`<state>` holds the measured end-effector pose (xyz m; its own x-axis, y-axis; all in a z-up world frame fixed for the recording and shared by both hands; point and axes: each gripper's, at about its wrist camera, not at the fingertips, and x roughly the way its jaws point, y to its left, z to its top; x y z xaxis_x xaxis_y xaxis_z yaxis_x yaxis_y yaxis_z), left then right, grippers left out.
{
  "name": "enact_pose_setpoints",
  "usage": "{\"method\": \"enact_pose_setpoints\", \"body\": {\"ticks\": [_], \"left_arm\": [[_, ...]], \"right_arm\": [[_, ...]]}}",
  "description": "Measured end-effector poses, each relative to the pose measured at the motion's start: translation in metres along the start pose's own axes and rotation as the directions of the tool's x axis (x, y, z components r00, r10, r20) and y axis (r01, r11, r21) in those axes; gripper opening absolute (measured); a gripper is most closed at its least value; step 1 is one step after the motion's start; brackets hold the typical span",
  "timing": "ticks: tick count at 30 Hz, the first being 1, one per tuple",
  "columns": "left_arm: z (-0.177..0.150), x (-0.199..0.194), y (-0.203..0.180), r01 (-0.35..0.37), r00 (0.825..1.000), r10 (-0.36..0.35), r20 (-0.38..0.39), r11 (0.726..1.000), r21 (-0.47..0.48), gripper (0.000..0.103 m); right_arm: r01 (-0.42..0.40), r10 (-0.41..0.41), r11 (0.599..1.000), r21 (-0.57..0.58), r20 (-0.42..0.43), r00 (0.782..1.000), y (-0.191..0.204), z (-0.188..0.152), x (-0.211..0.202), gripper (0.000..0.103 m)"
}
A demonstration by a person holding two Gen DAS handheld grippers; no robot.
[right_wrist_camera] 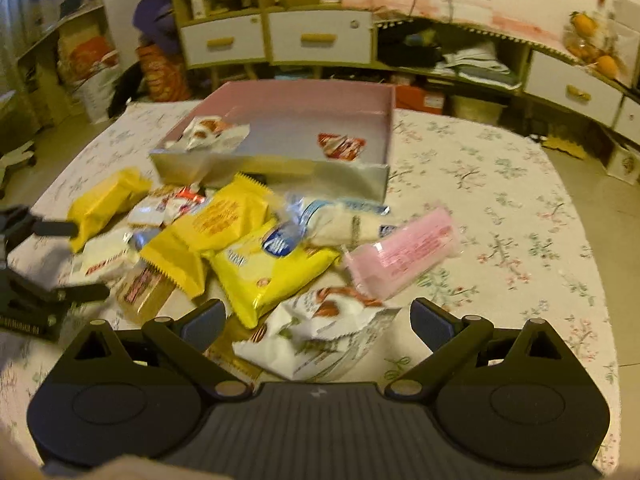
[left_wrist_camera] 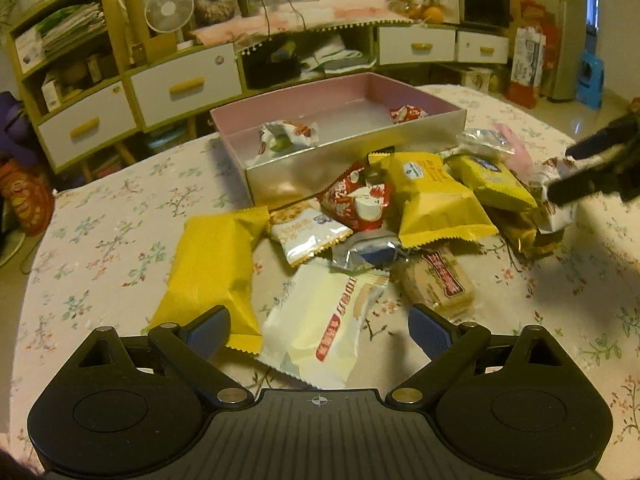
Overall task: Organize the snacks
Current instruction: 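Move both tools back over the snack pile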
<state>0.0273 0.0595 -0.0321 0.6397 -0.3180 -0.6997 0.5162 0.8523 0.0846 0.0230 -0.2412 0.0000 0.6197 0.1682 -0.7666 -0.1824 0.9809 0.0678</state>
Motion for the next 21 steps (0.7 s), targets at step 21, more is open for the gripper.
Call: {"method": "enact_pose_setpoints", "body": {"ticks": [21], "left_arm": [[0.004,0.021,0.019,0.130,0.990,-0.133,-0.051,0.990,-0.052,0.067]], "right_arm": [[-0.082,0.087,0.993,0.081,-0.060,0.994,-0.021,-0.005,0.018,0.082]]}}
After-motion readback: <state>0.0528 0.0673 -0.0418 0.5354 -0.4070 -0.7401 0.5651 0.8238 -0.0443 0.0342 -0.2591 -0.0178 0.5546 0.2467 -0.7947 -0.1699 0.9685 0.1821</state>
